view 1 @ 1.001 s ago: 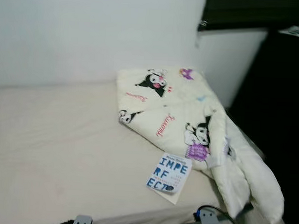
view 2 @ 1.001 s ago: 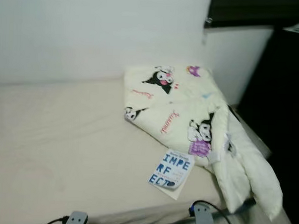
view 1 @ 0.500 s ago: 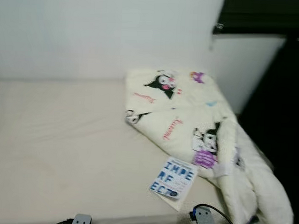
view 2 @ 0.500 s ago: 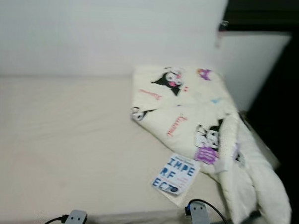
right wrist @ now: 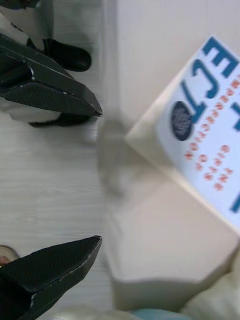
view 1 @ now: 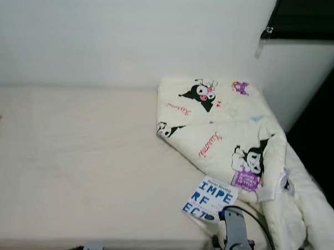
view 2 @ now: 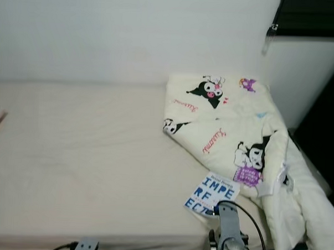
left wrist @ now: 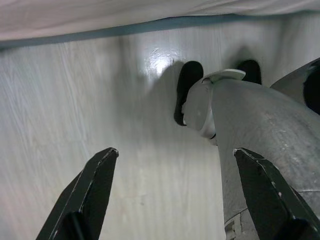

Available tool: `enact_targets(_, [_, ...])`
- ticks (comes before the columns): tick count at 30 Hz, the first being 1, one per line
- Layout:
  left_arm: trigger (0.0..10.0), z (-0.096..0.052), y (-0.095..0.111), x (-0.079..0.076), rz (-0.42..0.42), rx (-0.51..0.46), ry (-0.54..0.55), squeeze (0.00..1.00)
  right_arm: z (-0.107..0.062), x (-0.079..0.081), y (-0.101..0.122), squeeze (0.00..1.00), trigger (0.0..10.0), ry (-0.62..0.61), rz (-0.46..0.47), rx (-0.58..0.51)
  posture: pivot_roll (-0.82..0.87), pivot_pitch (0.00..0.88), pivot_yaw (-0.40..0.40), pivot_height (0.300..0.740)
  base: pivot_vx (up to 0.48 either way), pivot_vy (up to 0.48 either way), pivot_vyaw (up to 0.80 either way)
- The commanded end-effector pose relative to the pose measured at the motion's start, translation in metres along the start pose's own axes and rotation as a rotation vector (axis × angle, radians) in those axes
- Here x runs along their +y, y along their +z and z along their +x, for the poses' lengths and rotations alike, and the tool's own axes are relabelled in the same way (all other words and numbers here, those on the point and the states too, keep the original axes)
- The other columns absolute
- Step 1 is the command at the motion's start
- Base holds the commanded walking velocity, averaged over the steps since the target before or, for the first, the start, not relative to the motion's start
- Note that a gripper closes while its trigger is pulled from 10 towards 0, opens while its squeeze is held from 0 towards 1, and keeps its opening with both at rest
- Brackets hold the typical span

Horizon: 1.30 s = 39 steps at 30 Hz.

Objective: Clean up the room

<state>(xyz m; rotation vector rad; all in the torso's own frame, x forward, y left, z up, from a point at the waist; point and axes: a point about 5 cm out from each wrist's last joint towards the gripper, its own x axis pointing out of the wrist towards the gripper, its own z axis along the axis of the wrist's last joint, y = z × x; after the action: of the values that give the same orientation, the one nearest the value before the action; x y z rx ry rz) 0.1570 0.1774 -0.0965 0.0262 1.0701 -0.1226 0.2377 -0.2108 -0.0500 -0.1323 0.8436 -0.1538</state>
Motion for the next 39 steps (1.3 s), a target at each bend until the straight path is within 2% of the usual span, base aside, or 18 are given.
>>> enact_targets(1, [10.0,-0.002,-0.015,0.001,-0.001,0.050,-0.006,0.00,0.000,-0.001,0.001,0.00,10.0,-0.012,0.018,-0.004,-0.03,0.091,0.004,0.738,0.000,0.000,0.00])
enact_targets(5, [10.0,-0.003,-0.018,0.005,-0.018,0.055,0.007,0.00,0.001,-0.002,0.008,0.00,10.0,-0.055,0.041,-0.036,-0.03,0.091,0.004,0.738,0.000,0.000,0.00])
enact_targets(6, [10.0,-0.004,-0.019,0.005,-0.023,0.055,0.001,0.00,0.001,-0.008,0.015,0.00,10.0,-0.093,0.082,-0.058,-0.03,0.093,0.006,0.738,0.000,0.000,0.00])
enact_targets(9, [10.0,-0.004,-0.020,0.005,-0.023,0.057,-0.001,0.00,0.001,-0.010,0.018,0.00,10.0,-0.108,0.107,-0.066,-0.03,0.093,0.007,0.738,0.000,0.000,0.00])
enact_targets(12, [10.0,-0.004,-0.021,0.005,-0.023,0.061,-0.003,0.00,0.002,-0.021,0.030,0.00,10.0,-0.162,0.157,-0.101,-0.03,0.094,0.007,0.738,0.000,0.000,0.00])
enact_targets(17, [10.0,-0.004,-0.022,0.004,0.020,0.070,-0.029,0.00,0.002,-0.034,0.049,0.00,10.0,-0.210,0.226,-0.154,-0.04,0.096,0.009,0.738,0.000,-0.192,0.00])
enact_targets(20, [10.0,-0.004,-0.019,0.005,-0.012,0.052,0.010,0.00,0.002,-0.027,0.068,0.00,10.0,-0.109,0.364,-0.219,-0.04,0.096,0.008,0.738,0.000,-0.320,0.00])
enact_targets(26, [10.0,-0.003,-0.017,0.005,0.002,0.051,0.015,0.00,0.002,-0.014,0.080,0.00,10.0,0.038,0.444,-0.255,-0.04,0.097,0.008,0.718,0.000,0.000,0.00])
enact_targets(29, [10.0,-0.003,-0.017,0.004,0.002,0.052,0.018,0.00,0.002,-0.007,0.082,0.00,10.0,0.099,0.458,-0.257,-0.04,0.097,0.009,0.703,0.000,0.000,0.00])
enact_targets(36, [10.0,-0.004,-0.019,0.005,0.007,0.057,0.020,0.00,0.003,-0.003,0.076,0.00,10.0,0.112,0.470,-0.218,-0.04,0.099,0.008,0.678,0.000,0.000,0.00])
enact_targets(39, [10.0,-0.004,-0.019,0.007,0.007,0.059,0.025,0.00,0.003,0.001,0.074,0.00,10.0,0.158,0.513,-0.215,-0.04,0.101,0.007,0.663,0.000,0.000,0.00])
